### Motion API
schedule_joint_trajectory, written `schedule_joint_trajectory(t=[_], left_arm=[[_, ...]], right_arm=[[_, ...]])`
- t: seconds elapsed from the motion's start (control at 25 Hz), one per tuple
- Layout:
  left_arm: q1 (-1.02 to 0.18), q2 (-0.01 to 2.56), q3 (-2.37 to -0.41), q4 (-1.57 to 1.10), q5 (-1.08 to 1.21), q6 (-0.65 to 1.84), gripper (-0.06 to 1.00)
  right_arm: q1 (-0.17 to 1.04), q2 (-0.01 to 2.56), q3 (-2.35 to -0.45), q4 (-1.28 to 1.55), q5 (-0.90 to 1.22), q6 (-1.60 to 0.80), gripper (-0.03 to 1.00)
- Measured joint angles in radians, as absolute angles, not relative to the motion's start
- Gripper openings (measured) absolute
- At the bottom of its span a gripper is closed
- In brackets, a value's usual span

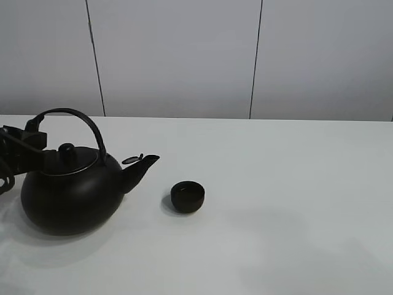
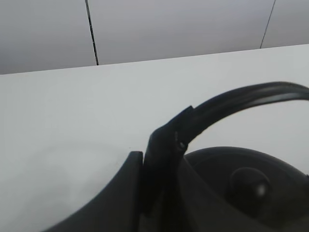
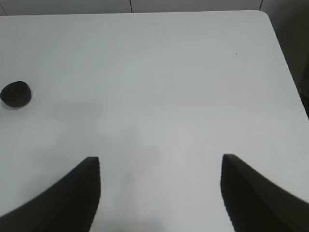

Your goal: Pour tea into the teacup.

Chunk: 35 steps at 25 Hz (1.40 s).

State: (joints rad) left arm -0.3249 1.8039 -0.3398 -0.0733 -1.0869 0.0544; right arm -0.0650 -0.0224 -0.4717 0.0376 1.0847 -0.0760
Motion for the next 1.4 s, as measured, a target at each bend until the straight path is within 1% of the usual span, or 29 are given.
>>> schedule_joint_trajectory(t=[0.2,0.32,0.44,0.84,1.0,1.2,1.32,1.4], left_arm=[[-0.325,1.804,-0.340,-0.073,-1.087,0.035,0.12],[-0.325,1.804,-0.340,-0.047,-1.096,0.014,0.20],[-0.325,1.803,-0.340,-0.043,-1.124,0.000,0.23],[-0.325,1.801,-0.269,-0.043,-1.137,-0.036,0.25],[-0.318,1.762,-0.229,-0.043,-1.137,-0.075,0.32],[-0.228,1.686,-0.214,-0.035,-1.113,-0.117,0.36],[-0.142,1.661,-0.254,0.047,-0.967,-0.152,0.36],[-0.086,1.652,-0.306,0.154,-0.858,-0.237,0.36]], right_arm=[[-0.065,-0.022,-0.472,0.038,1.084,-0.076,0.49],[-0.065,-0.022,-0.472,0.038,1.084,-0.076,0.49],[-0.065,-0.022,-0.472,0.038,1.084,-0.076,0.49],[-0.065,-0.022,-0.472,0.038,1.084,-0.076,0.49],[-0.065,-0.022,-0.472,0.038,1.084,-0.076,0.49],[-0.065,-0.022,-0.472,0.038,1.084,-0.076,0.49],[-0.065,-0.022,-0.472,0.038,1.084,-0.076,0.49],[-0.065,-0.022,-0.472,0.038,1.084,-0.076,0.49]])
